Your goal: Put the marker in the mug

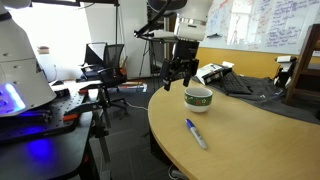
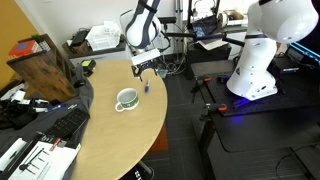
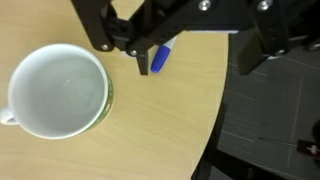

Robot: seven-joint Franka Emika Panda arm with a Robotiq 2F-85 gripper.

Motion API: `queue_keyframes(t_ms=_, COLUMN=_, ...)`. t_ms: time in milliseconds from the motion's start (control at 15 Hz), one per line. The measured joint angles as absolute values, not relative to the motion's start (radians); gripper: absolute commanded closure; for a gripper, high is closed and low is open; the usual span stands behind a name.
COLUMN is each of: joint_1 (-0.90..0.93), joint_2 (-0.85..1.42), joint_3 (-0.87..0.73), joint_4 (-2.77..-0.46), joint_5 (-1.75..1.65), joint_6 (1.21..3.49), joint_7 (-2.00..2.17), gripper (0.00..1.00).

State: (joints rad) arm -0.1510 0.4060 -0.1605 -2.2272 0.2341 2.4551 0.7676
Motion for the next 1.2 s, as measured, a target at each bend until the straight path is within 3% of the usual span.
queue_keyframes(t_ms=533, joint_1=-0.239, joint_2=0.554, joint_3=-0.174, joint_4=-2.142, joint_5=0.535, joint_6=2.556, joint_7=0.674, gripper=0.0)
queue_keyframes(t_ms=1000, joint_1=-0.231, joint_2=0.771, joint_3=-0.196, joint_4=-1.967, joint_5=0.553, joint_6=2.579, joint_7=0.711, gripper=0.0)
queue_keyframes(t_ms=1067, joint_1=-0.226, joint_2=0.8, joint_3=-0.201, joint_4=-1.941, joint_5=0.553, joint_6=2.579, joint_7=0.725, gripper=0.25)
queue_keyframes(t_ms=1200, joint_1=-0.225, joint_2=0.847, joint_3=-0.206, joint_4=-1.894, joint_5=0.553, joint_6=2.579, joint_7=0.75, gripper=0.34)
